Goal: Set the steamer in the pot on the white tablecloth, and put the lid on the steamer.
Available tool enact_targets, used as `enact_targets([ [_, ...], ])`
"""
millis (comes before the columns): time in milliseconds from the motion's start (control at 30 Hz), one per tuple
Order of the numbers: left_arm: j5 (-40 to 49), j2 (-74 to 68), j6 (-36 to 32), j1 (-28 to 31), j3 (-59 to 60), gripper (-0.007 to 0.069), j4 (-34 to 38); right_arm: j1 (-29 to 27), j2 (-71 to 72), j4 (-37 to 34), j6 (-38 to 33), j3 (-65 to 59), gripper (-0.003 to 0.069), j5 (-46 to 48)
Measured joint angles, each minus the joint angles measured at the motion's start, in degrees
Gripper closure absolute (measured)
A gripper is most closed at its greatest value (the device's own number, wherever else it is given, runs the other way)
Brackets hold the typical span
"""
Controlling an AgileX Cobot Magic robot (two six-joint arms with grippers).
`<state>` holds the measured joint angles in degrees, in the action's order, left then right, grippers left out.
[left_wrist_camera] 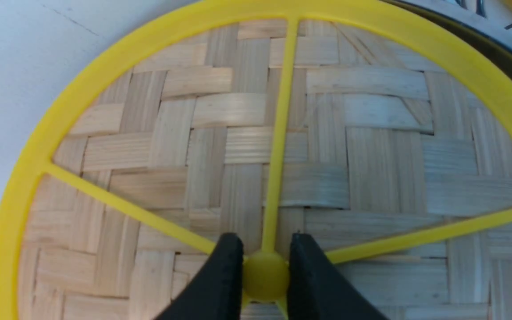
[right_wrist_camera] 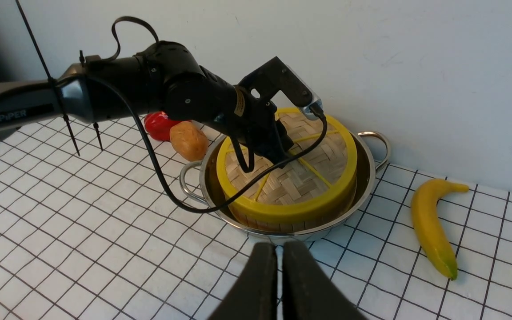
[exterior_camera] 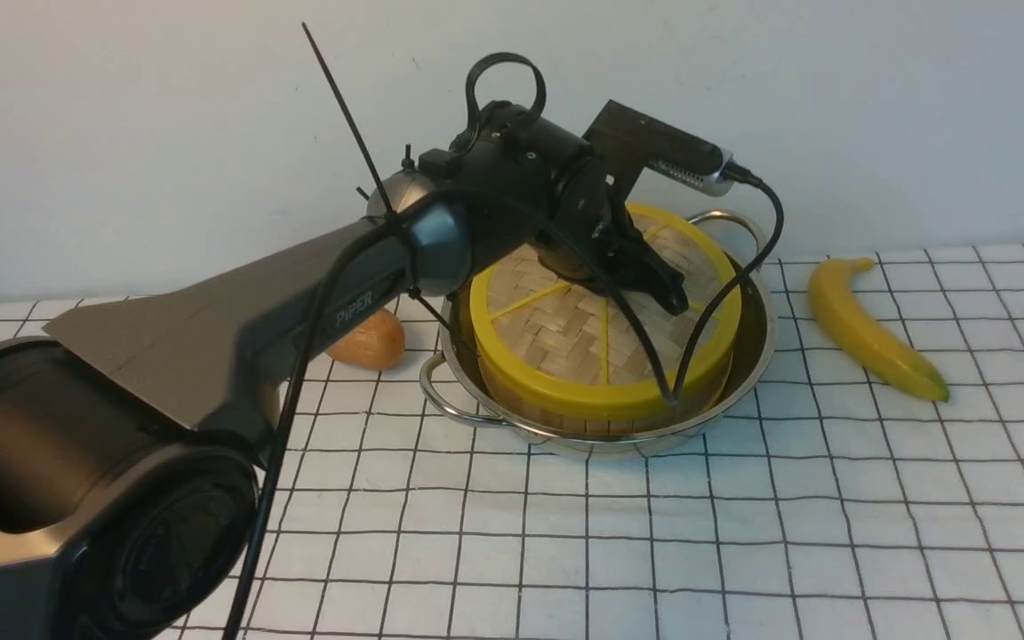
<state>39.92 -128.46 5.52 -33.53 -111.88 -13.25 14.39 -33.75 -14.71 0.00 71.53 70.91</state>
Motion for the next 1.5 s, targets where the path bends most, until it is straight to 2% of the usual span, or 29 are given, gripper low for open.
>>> enact_targets([
  [567,-0.7,-0.9,0.4,0.0,-0.3,0.0504,-0.8,0.0,0.0,-0.2,0.0,0.0,0.0608,0.0],
  [667,-0.7,-1.0,0.4,0.0,-0.3,0.0484,-0.9,0.0,0.0,-0.2,0.0,0.0,0.0607,0.0],
  [967,1.4,0.1,0.4,0.1,-0.4,0.0246,-2.0,0.0,0.0,-0.2,0.0,0.0,0.0599,0.0],
  [1067,2.4,2.6,0.4,0.1,-0.3,0.0206,-2.9,0.0,0.0,-0.2,0.0,0.0,0.0596,0.0],
  [1167,3.6,6.6,0.4,0.1,-0.3,0.0199,-4.2,0.0,0.0,-0.2,0.0,0.0,0.0594,0.0],
  [1233,5.2,8.4,0.4,0.1,-0.3,0.0204,-4.5,0.0,0.0,-0.2,0.0,0.0,0.0592,0.0],
  [1300,11.1,12.5,0.4,0.1,-0.3,0.0258,-4.7,0.0,0.0,-0.2,0.0,0.0,0.0589,0.0],
  [1333,11.6,12.8,0.4,0.1,-0.3,0.0258,-4.7,0.0,0.0,-0.2,0.0,0.0,0.0589,0.0],
  [1367,16.7,15.1,0.3,0.1,-0.3,0.034,-4.9,0.0,0.0,-0.2,-0.3,0.0,0.0588,0.0],
  [1400,17.2,15.1,0.3,0.1,-0.3,0.034,-5.0,0.0,0.0,-0.2,-0.4,0.0,0.0587,0.0],
  [1433,19.8,16.2,0.0,0.1,-0.3,0.0396,-5.0,0.0,0.0,0.0,-0.4,0.0,0.0587,0.0],
  [1467,23.0,17.7,-0.3,0.1,-0.3,0.0496,-5.0,0.0,0.0,0.4,-0.7,0.0,0.0587,-0.1],
  [1500,23.7,18.4,-0.6,0.1,-0.3,0.0522,-5.0,0.0,0.0,0.6,-0.9,-0.1,0.0586,-0.1],
])
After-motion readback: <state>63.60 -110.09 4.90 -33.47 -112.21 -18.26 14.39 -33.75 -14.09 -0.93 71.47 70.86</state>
